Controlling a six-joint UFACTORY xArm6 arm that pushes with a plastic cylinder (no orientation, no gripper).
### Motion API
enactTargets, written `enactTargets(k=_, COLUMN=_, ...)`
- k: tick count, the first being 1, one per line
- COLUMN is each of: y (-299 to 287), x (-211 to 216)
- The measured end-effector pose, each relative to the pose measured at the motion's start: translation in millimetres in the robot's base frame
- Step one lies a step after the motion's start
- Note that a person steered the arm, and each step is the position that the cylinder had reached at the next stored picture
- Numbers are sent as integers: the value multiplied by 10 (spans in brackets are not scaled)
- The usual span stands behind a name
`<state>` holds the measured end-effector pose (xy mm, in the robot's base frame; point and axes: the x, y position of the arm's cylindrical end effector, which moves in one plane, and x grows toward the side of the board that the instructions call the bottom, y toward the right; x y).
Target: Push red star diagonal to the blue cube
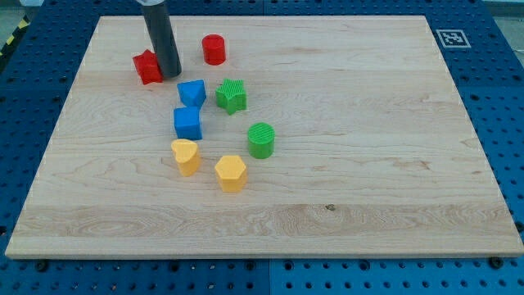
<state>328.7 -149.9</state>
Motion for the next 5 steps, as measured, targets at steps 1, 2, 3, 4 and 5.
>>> enactTargets(k=1, y=0, x=-173)
enactTargets(k=2, y=0, x=-424)
enactTargets(k=3, y=-105, x=-600)
enactTargets(k=4, y=-413, x=-547)
enactTargets(k=5, y=-482, x=-497)
